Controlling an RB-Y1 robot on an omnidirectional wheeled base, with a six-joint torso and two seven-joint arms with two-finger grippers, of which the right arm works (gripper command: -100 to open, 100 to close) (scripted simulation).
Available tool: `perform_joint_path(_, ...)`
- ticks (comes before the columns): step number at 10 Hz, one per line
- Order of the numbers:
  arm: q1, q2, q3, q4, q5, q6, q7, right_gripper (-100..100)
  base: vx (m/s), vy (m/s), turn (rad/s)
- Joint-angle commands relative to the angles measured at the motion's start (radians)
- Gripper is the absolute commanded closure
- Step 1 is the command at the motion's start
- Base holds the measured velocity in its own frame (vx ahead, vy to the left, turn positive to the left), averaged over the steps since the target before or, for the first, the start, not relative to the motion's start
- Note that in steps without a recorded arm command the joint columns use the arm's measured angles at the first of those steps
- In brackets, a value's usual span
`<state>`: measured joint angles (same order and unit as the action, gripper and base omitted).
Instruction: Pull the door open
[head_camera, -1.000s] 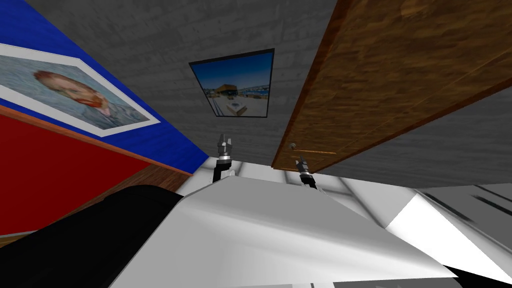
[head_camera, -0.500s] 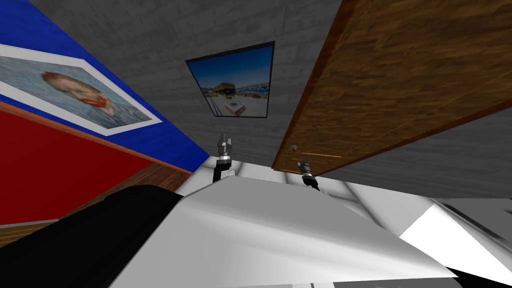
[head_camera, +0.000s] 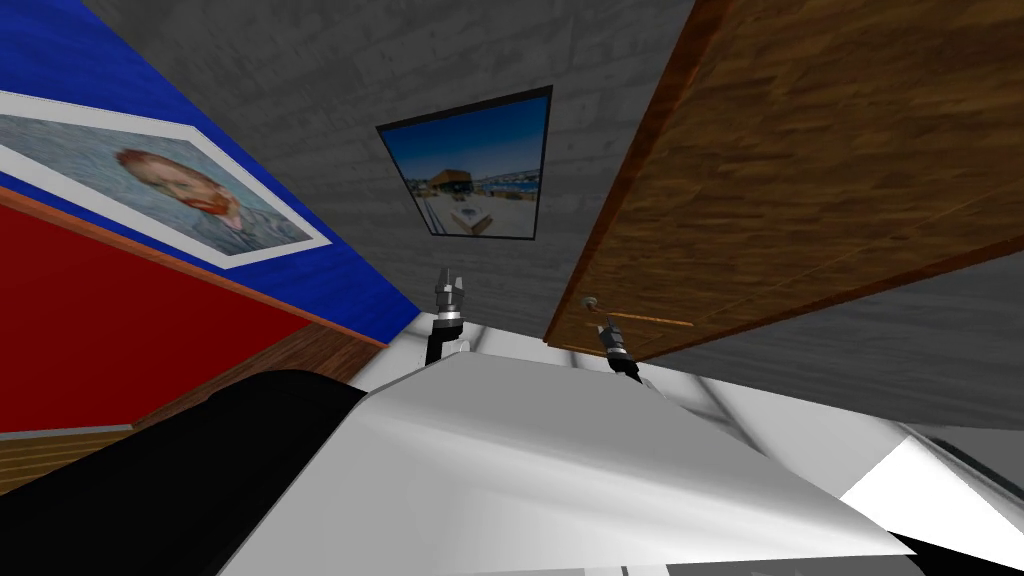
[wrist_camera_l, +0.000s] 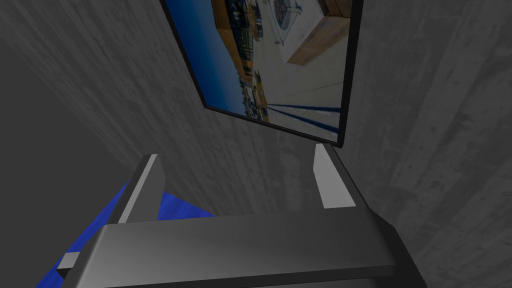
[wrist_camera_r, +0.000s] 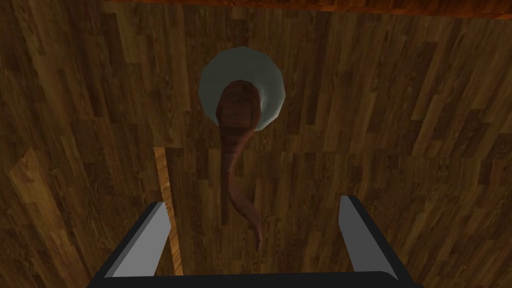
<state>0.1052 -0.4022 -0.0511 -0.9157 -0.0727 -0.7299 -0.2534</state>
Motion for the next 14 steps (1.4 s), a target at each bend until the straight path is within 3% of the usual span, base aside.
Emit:
perform_joint_path(1, -0.009, -0.001, -0.009, 0.021, -0.004, -0.007, 0.001, -100, 0.186, -0.005, 0.084)
perform_joint_path(4, -0.02, -0.002, -0.027, 0.052, -0.012, -0.018, 0.005, -100, 0.203, -0.04, 0.094)
perform_joint_path(5, -0.017, -0.002, -0.023, 0.042, -0.01, -0.013, 0.004, -100, 0.079, -0.012, 0.017)
perform_joint_path(6, -0.017, -0.002, -0.023, 0.042, -0.01, -0.013, 0.004, 100, -0.006, 0.0, -0.012)
perform_joint_path(11, -0.017, -0.002, -0.023, 0.042, -0.01, -0.013, 0.004, 100, -0.016, 0.0, -0.001)
perform_joint_path(12, 0.001, -0.019, -0.01, 0.045, -0.006, -0.034, -0.017, 100, -0.122, -0.055, 0.149)
perform_joint_path(14, 0.015, -0.035, 0.002, 0.045, -0.002, -0.055, -0.034, 100, -0.171, -0.091, 0.176)
